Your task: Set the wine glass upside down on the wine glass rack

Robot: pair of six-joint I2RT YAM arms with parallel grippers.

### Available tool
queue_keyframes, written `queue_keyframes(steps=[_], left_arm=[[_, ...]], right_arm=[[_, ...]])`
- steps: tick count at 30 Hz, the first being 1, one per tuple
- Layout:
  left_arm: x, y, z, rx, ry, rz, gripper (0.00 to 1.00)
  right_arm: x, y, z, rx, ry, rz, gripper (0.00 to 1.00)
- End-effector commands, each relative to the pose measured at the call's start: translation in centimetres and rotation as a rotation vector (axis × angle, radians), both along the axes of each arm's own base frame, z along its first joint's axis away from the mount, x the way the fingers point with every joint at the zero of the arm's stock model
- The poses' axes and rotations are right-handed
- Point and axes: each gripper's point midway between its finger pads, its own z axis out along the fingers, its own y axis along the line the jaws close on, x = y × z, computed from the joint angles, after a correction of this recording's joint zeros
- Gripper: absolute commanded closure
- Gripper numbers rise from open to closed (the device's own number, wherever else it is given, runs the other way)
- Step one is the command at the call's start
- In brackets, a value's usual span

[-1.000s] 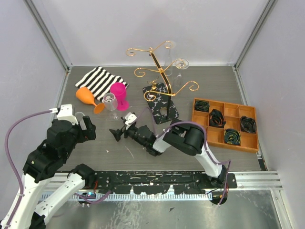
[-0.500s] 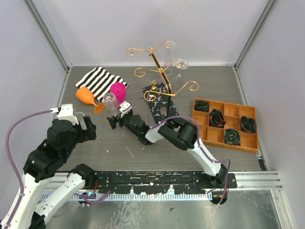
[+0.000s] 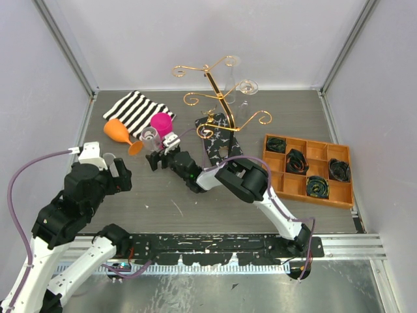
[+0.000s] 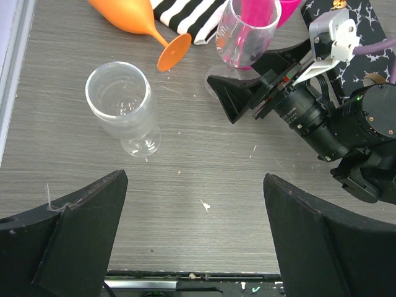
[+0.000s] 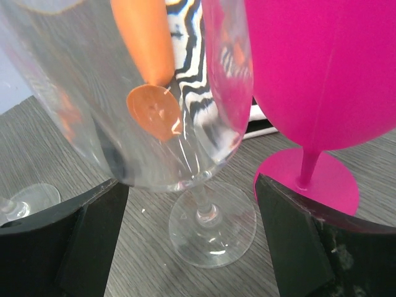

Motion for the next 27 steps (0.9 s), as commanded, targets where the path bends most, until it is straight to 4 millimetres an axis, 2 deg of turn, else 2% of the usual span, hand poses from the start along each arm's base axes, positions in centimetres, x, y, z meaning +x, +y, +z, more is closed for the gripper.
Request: queue_keyframes(steps=[1, 16, 21, 23, 27], left_arm=[[0.3, -0.2, 0.1, -0.003, -0.013, -0.008, 0.02], [0.4, -0.3, 0.1, -0.002, -0.011, -0.012, 0.02], [0.4, -0.3, 0.1, -0.003, -0.013, -0.013, 0.02], [0.4, -0.4, 0.1, -0.003, -0.013, -0.015, 0.02], [0.3, -0.4, 0.1, -0.003, -0.013, -0.015, 0.02]], right_arm=[[0.5, 1.2, 3.0, 0.086, -0.035, 0.014, 0.12], [0.9, 2.0, 3.6, 0.132, -0.067, 0.031, 0.22], [1.3, 2.1, 4.7, 0.158, -0.088, 0.015, 0.29], [1.3, 2.1, 3.6, 0.146, -0.082, 0.014, 0.33], [1.4, 2.1, 3.6, 0.150, -0.091, 0.011, 0.39]])
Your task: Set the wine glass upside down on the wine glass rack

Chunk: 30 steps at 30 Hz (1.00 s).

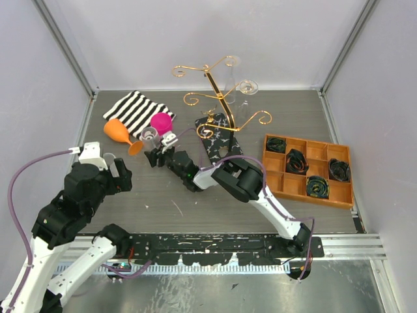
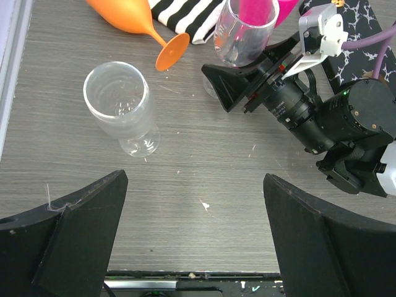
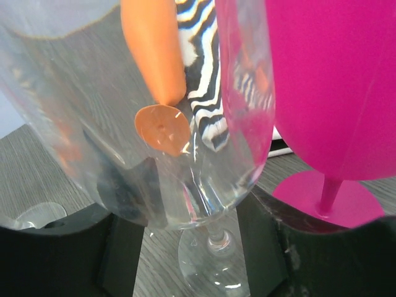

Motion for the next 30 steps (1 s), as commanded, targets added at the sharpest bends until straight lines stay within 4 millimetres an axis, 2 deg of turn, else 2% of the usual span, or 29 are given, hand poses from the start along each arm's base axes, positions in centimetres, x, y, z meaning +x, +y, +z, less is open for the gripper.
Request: queue_keyframes(steps=[1, 13, 30], left_arm=[[0.4, -0.3, 0.1, -0.002, -0.015, -0.008, 0.02], [0.4, -0.3, 0.1, -0.001, -0.013, -0.008, 0.02], [0.4, -0.3, 0.1, 0.000, -0.013, -0.010, 0.02]], right_arm=[[0.8, 0.3, 3.1, 0.089, -0.066, -0.018, 0.40], [1.0, 0.1, 3.3, 0.090, -0.086, -0.022, 0.59], [0.4, -0.7, 3.3, 0.074, -0.109, -0.016, 0.95]])
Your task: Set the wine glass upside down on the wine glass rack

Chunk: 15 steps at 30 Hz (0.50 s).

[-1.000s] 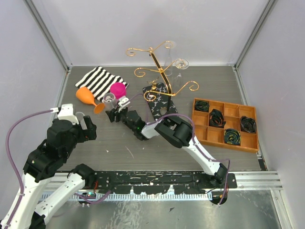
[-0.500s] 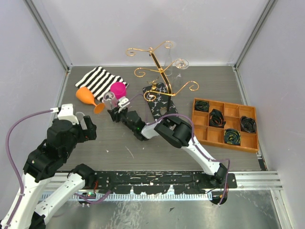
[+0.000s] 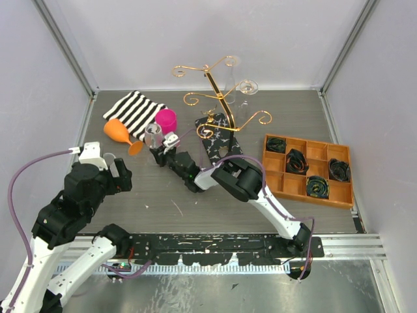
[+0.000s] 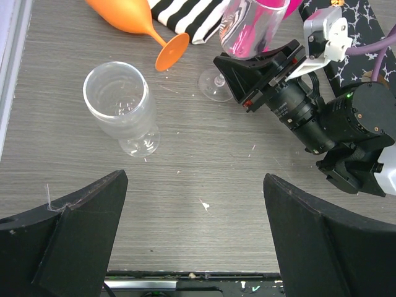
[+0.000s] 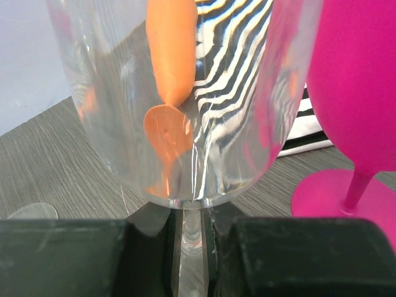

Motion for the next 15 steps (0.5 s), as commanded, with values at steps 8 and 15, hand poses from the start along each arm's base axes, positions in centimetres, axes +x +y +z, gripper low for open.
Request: queue_keyframes(steps=[8, 15], left_arm=[[0.4, -0.2, 0.1, -0.004, -0.016, -0.004, 0.02], [0.4, 0.0, 0.1, -0.004, -0.016, 0.002, 0.02]], right_arm=[[-1.9, 0.2, 3.9, -0.006, -0.160, 0.018, 0.99], [-4.4, -0.4, 4.3, -0.048, -0.221, 0.042, 0.99]])
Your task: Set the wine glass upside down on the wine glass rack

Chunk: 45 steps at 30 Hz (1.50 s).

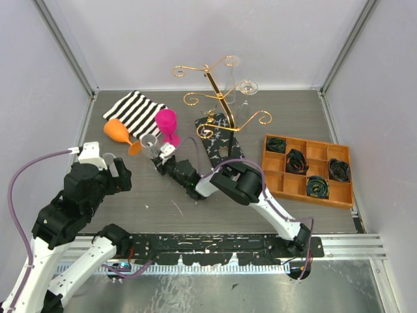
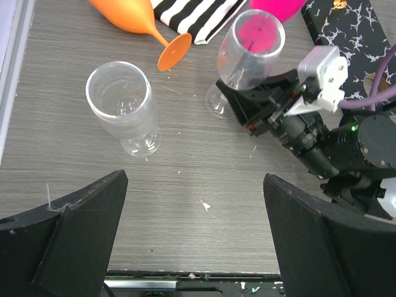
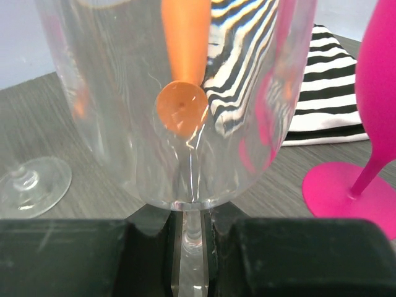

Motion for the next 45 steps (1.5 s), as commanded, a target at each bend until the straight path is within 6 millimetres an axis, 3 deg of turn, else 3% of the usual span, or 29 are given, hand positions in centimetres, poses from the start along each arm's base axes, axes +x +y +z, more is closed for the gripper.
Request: queue_keyframes(steps=[1, 11, 24, 32, 40, 45], left_arm=[[0.4, -0.2, 0.1, -0.002, -0.015, -0.004, 0.02], [0.1, 0.4, 0.6, -0.015, -0.041, 0.014, 0.02], [-0.9, 1.5, 1.8, -0.047, -0.109, 0.053, 0.02], [-1.4, 0.7, 3.9, -0.112, -0.142, 0.012, 0.02], [-2.6, -1.9, 7.1, -0.295, -0.186, -0.092, 0.02], [-3.2, -5.1, 8.3, -0.436, -0.186, -0.222, 0.02]], right_arm=[[-1.9, -0.3, 5.0, 0.047, -0.107, 0.024, 0.99], [-7.9, -1.6, 6.5, -0.005, -0.185, 0.090, 0.99], [-16.0, -6.2, 7.1, 0.003, -0.157, 0.120, 0.99], [-20.7, -8.3, 8.9, 0.038, -0.161, 0.153, 0.99], [-24.4, -10.9, 13.3, 0.057, -0.243, 0.163, 0.99], [-26.0, -12.7, 18.2, 0.110, -0.288, 0.206, 0.99]])
